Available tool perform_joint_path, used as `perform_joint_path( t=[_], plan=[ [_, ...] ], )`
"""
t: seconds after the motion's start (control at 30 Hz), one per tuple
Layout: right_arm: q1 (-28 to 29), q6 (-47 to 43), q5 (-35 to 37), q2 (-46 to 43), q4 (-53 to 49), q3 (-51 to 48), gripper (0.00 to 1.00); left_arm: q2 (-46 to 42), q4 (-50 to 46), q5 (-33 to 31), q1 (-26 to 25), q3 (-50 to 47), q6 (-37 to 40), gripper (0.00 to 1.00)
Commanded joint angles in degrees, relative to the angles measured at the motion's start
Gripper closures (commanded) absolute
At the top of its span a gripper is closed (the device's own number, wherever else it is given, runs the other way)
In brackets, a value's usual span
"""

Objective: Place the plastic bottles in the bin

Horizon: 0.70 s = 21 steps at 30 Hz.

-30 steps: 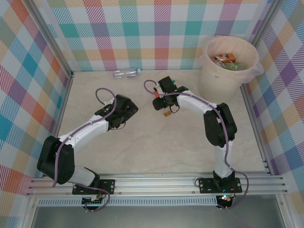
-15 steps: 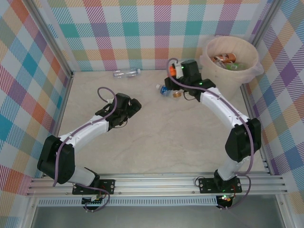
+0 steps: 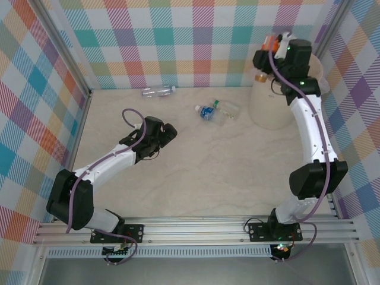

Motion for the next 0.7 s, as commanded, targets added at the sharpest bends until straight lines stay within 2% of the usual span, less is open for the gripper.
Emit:
perform_joint_path(
  t=[0.0,0.27,0.43,0.57,0.67],
  plan=[
    [-3.25,5.03,-1.08,4.59,-1.63,5.69,0.45,-2.25,-0.70,-1.12,0.73,-1.11,0.83,0.00],
    [-7.48,8.57,1.60,15.05,-4.28,19.80,0.44,-3.07,-2.93,-3.02,0.72,-1.20,1.54,0.00],
    [-8.26,8.22,3.73,22.62,-8.81,29.53,0.42,-2.71,-2.98,-3.08,0.76,-1.19,1.55,0.00],
    [-8.41,8.95,2.37,27.08,-10.62,34.19,0.42,-2.61,-3.04,-3.29,0.73,-1.17,1.55,0.00],
    [-8.33,11.96,-0.05,28.78,-10.32,34.86,0.32,-2.48,-3.06,-3.31,0.79,-0.99,1.55,0.00]
  ],
)
